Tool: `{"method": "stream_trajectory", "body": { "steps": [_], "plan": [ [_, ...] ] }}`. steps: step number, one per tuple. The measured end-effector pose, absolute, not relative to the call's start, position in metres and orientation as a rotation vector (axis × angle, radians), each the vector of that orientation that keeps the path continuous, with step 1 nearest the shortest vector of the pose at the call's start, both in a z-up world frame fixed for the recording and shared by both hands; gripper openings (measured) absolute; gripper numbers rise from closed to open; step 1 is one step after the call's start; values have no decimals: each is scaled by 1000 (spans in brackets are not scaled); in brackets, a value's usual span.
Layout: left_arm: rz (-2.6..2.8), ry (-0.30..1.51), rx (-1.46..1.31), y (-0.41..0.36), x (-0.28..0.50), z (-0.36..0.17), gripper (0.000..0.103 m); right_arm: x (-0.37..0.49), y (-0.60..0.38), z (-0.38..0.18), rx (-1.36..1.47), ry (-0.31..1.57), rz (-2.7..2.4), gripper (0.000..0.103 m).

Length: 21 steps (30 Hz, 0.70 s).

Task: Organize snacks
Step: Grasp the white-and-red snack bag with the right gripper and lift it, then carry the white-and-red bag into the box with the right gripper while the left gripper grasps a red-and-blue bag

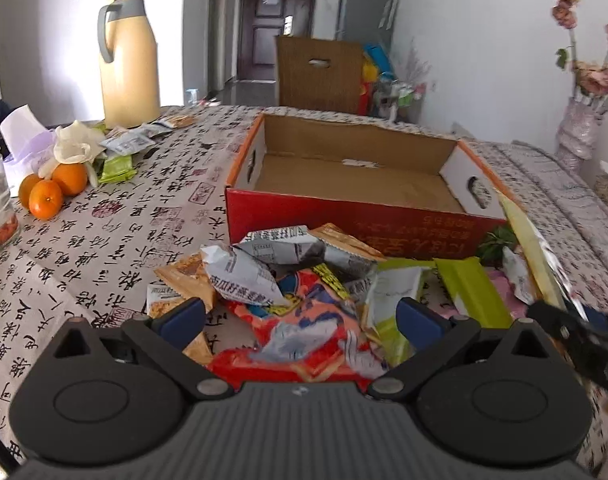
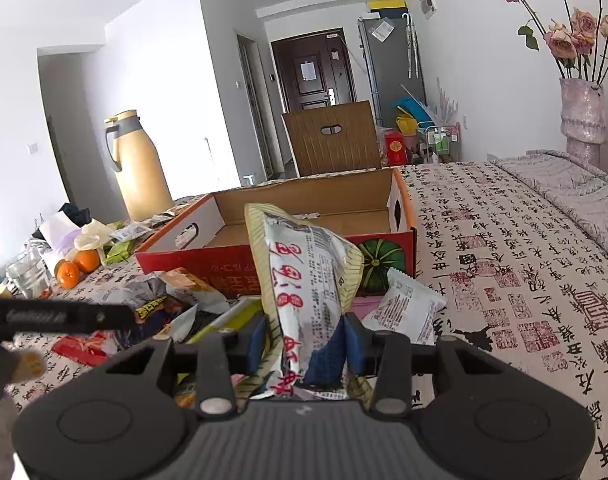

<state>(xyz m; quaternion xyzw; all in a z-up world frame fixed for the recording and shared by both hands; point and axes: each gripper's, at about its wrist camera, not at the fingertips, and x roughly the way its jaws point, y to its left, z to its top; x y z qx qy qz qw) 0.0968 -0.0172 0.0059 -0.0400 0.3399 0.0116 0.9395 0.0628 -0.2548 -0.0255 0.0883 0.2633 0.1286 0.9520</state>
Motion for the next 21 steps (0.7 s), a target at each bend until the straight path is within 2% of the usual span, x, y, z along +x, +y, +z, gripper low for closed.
{"method": "stream_trajectory", "body": {
  "steps": [7,12,21],
  "plan": [
    [83,773,-73,-21,108,-10,103,62,-258,-29,196,529,256,40],
    [69,820,-106,-16,111,-18,91,60,-259,-30,202,526,253,40],
    [25,831,-192,1,100,-25,79,53,-258,-30,202,525,252,40]
  ]
}}
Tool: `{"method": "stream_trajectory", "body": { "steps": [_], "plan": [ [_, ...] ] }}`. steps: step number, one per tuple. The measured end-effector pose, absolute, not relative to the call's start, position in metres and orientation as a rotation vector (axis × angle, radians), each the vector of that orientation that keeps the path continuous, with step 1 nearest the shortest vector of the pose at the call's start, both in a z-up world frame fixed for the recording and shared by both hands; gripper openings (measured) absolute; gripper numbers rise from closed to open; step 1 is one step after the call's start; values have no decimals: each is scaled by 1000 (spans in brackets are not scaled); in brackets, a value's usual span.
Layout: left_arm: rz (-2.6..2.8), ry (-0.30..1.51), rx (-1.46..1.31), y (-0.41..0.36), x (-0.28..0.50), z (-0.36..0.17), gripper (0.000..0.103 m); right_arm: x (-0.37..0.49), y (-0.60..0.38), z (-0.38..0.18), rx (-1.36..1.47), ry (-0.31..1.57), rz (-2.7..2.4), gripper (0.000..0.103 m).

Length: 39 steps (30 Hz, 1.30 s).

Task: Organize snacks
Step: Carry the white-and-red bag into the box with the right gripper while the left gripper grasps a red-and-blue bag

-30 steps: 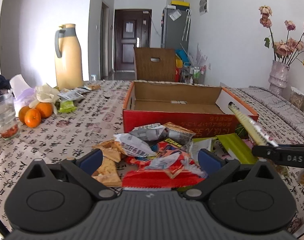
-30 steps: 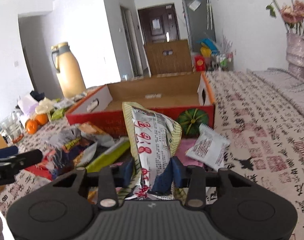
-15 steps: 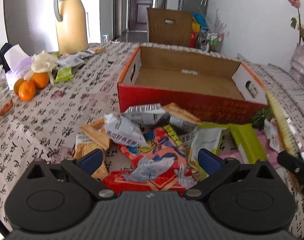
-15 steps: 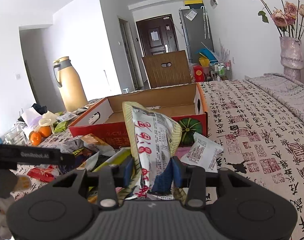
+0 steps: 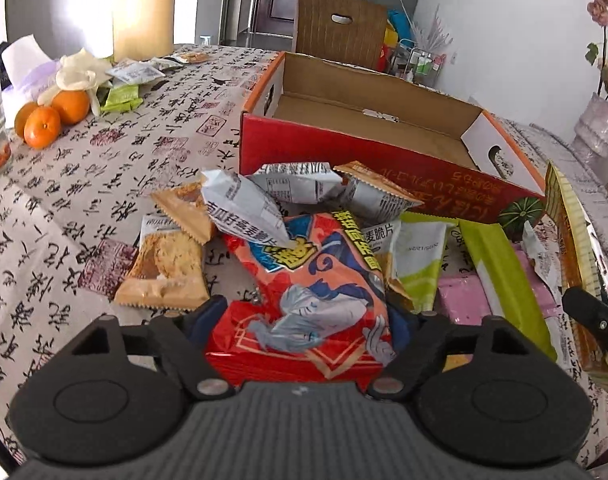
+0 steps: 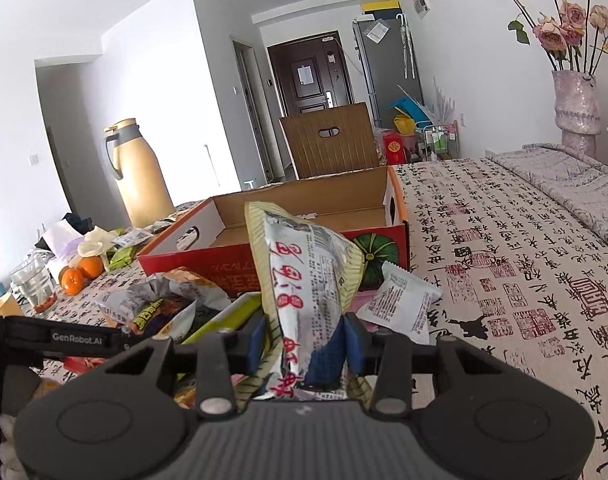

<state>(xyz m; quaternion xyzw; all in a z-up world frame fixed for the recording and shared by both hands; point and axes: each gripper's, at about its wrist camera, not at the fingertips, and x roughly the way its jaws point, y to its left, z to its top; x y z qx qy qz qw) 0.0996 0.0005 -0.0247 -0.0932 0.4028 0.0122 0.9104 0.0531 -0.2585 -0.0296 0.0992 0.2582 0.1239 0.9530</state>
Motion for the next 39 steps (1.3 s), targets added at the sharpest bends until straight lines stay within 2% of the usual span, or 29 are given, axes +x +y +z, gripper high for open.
{"method": "stream_trajectory", "body": {
  "steps": [3,15,39],
  "plan": [
    [20,815,-201,4,95,-22,75,50,-257,-28,199,520,253,40],
    [-11,710,-234,15,72,-9,71,33,-254,-20,192,498,246,41],
    [-136,495,-261,7,52,43,69,39,-251,-10,190,466,248,41]
  ]
}}
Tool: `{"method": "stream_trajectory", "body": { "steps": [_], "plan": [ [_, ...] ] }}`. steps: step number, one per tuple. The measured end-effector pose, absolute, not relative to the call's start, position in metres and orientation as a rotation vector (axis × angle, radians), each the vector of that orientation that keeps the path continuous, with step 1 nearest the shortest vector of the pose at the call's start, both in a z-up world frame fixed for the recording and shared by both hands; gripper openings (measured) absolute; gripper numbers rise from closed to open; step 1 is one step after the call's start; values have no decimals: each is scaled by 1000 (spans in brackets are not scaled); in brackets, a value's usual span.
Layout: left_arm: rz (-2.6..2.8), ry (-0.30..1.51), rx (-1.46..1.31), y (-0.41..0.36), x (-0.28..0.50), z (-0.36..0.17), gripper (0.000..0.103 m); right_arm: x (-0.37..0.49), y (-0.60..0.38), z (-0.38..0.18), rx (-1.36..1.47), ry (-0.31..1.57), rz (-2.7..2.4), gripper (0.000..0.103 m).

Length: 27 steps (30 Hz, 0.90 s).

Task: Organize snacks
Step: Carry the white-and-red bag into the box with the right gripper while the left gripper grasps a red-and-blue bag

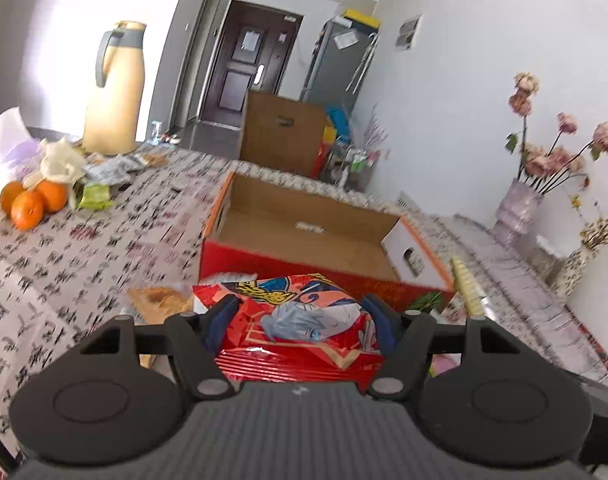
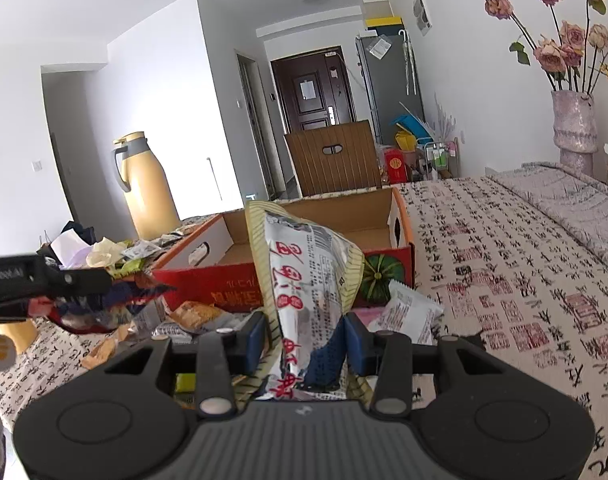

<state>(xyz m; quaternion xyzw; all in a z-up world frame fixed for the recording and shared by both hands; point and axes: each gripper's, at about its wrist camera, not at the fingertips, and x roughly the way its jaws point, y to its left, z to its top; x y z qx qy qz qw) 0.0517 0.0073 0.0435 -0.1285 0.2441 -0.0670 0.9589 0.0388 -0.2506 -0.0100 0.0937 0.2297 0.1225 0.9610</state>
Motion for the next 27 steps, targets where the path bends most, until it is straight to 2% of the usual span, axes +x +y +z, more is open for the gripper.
{"method": "stream_trajectory", "body": {
  "steps": [12,27],
  "plan": [
    [-176,410,-236,-3,79,71,69,74,-245,9,177,411,248,41],
    [-148,378,-187,-10,177,75,69,190,-228,28,116,422,207,41]
  ]
}}
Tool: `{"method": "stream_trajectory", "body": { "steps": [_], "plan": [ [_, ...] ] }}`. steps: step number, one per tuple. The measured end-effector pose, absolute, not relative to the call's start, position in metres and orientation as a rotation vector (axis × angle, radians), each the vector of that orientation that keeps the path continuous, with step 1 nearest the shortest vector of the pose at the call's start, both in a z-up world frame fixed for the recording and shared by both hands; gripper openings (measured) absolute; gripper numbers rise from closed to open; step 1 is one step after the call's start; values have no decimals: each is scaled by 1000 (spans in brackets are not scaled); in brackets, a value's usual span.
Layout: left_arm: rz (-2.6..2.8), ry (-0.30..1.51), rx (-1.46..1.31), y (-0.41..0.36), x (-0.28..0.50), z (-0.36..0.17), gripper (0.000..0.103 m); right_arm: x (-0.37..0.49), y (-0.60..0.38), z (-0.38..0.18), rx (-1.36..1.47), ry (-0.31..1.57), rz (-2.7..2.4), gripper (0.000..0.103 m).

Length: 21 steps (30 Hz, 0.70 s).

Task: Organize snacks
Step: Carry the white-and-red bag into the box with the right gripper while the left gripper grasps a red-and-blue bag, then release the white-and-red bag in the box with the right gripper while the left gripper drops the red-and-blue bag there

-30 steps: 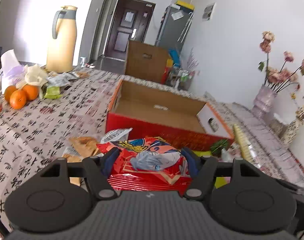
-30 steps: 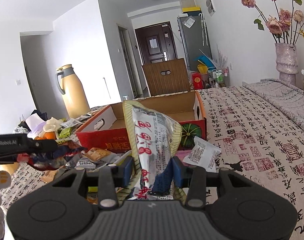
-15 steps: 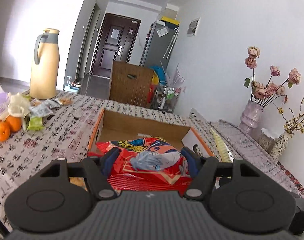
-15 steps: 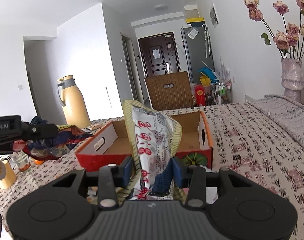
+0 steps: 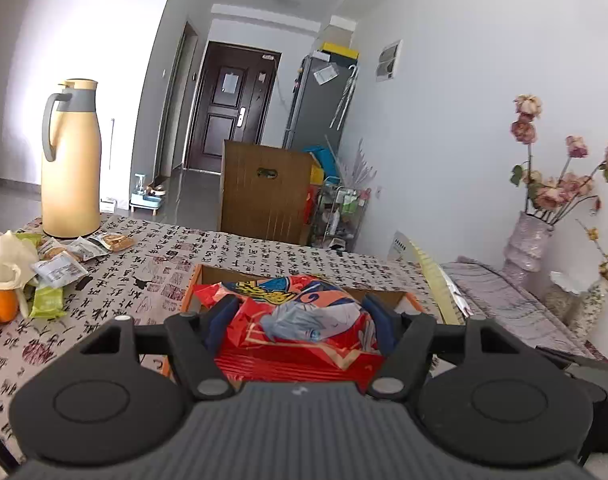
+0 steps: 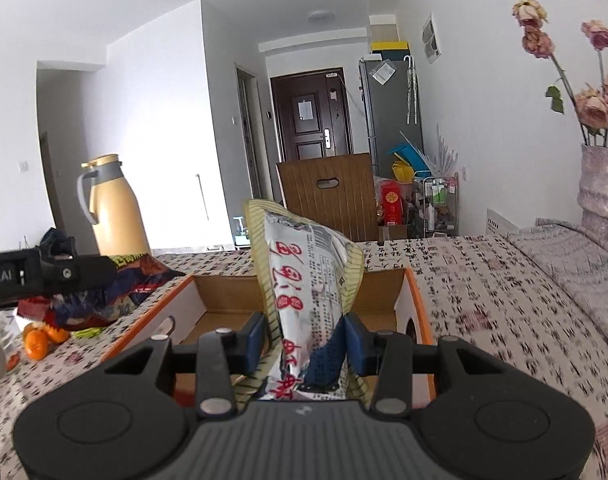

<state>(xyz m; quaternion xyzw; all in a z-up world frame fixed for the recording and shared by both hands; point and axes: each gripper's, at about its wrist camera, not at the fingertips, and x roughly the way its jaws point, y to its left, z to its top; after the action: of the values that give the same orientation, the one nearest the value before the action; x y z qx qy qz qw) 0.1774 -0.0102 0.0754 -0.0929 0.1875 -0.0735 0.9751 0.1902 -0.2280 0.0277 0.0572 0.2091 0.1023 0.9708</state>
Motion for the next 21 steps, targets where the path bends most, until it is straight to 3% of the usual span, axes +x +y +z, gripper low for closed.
{"method": "stream_trajectory", "body": {
  "steps": [8,21],
  "plan": [
    [-87,439,-155,-9,233,52,69,260,-215,2,66,543,188,41],
    [-62,513,-143,-4,260,13,72,270,-216,-23,40,572,191,40]
  ]
}}
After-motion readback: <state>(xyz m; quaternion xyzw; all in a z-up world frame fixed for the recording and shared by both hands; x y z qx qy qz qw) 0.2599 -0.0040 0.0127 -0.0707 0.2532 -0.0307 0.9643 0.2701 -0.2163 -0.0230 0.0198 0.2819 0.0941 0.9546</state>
